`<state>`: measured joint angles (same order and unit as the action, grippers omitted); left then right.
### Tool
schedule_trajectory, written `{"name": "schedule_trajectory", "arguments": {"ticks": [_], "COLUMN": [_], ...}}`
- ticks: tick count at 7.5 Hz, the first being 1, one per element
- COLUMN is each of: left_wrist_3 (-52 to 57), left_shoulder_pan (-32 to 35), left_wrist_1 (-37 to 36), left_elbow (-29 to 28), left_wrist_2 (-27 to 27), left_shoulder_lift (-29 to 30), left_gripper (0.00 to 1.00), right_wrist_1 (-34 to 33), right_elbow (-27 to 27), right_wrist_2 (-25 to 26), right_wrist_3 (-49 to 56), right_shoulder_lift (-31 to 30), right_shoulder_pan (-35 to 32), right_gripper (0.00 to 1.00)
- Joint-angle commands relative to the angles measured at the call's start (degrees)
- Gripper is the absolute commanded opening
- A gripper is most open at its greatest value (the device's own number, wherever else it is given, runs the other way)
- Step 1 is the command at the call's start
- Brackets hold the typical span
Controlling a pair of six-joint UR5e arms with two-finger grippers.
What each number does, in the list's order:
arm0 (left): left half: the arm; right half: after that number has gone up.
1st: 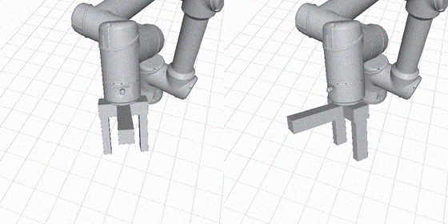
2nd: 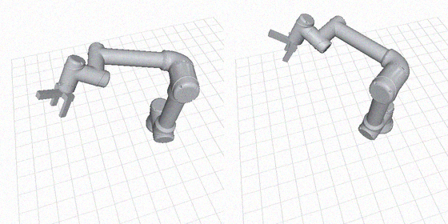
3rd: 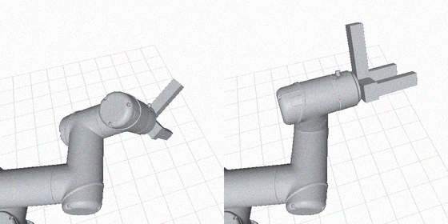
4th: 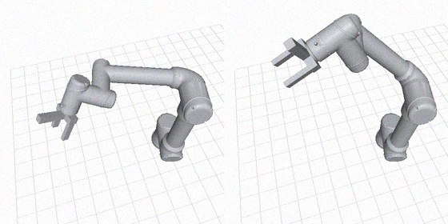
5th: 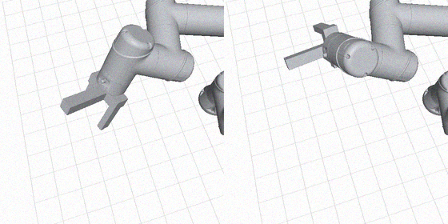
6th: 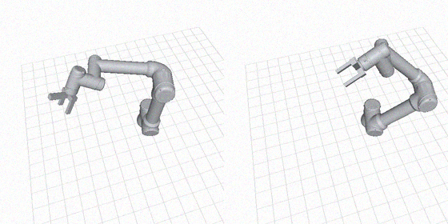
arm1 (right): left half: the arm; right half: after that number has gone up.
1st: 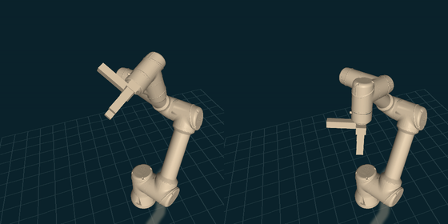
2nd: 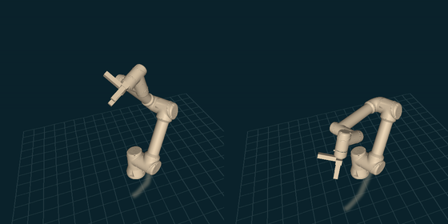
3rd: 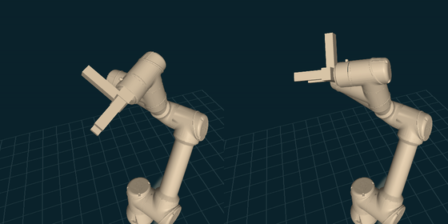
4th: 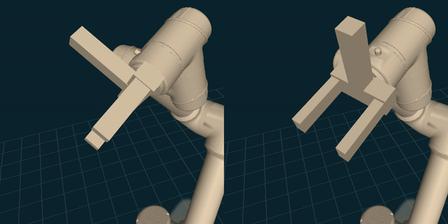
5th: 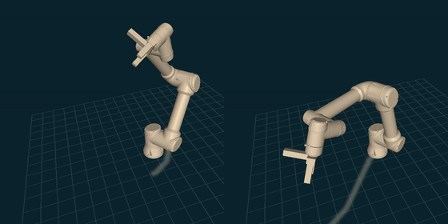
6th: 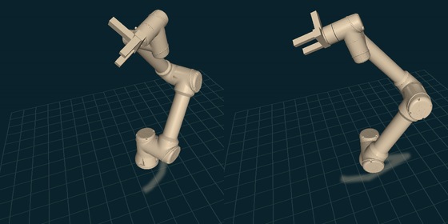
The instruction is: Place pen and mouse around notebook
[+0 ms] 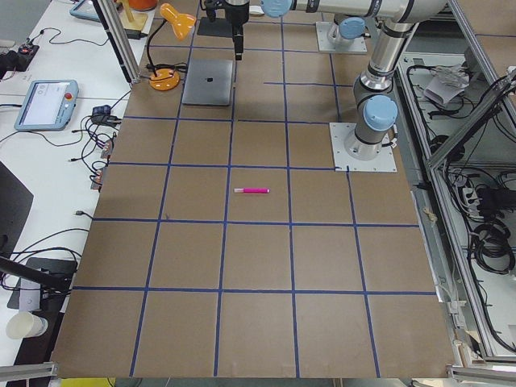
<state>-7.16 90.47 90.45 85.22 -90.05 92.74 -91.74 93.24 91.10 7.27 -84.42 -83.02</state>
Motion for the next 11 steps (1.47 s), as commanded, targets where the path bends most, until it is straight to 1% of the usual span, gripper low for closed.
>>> {"name": "schedule_trajectory", "arguments": {"ticks": [1, 2, 3, 4, 5, 6, 7, 8, 9, 10, 11], "left_wrist_3": [0.0, 0.0, 0.0, 0.0, 0.9, 2.0, 2.5, 8.2, 18.2, 25.0, 34.0], "left_shoulder_pan": [0.1, 0.0, 0.0, 0.0, -0.4, -2.1, -5.4, -10.3, -16.5, -23.5, -30.8], "left_wrist_1": [-0.1, -0.1, -0.1, -0.1, -0.1, 0.0, 0.7, 0.8, 0.2, -0.4, -3.5], "left_elbow": [0.2, 0.2, 0.2, 0.0, 0.1, 0.3, 0.6, 2.0, 4.8, 7.7, 11.2], "left_wrist_2": [0.0, 0.0, 0.1, 0.1, 0.0, -0.1, -0.6, -0.5, -0.5, 0.0, 0.0], "left_shoulder_lift": [-0.1, -0.1, -0.2, -0.1, -0.2, -0.6, -1.1, -1.1, -1.1, -0.4, 0.9], "left_gripper": [1.0, 1.0, 1.0, 1.0, 1.0, 1.0, 1.0, 1.0, 1.0, 1.0, 1.0], "right_wrist_1": [-9.4, -18.9, -22.9, -29.1, -34.2, -36.8, -40.9, -42.5, -42.6, -42.7, -42.8], "right_elbow": [9.5, 14.9, 19.9, 24.6, 27.4, 27.9, 27.1, 26.5, 25.9, 25.1, 24.5], "right_wrist_2": [0.1, 0.2, -0.3, 0.7, 0.7, 1.0, 2.0, 2.0, 2.1, 2.1, 2.1], "right_wrist_3": [10.8, 19.4, 23.4, 24.9, 28.5, 28.9, 30.2, 30.8, 30.9, 30.9, 30.9], "right_shoulder_lift": [0.5, 0.5, 0.7, 1.0, 1.3, 3.4, 6.5, 9.2, 9.8, 10.8, 12.6], "right_shoulder_pan": [12.0, 17.7, 23.1, 26.8, 28.4, 29.4, 29.6, 29.6, 29.7, 29.8, 29.9], "right_gripper": [1.0, 1.0, 1.0, 1.0, 1.0, 1.0, 1.0, 1.0, 1.0, 1.0, 1.0]}}
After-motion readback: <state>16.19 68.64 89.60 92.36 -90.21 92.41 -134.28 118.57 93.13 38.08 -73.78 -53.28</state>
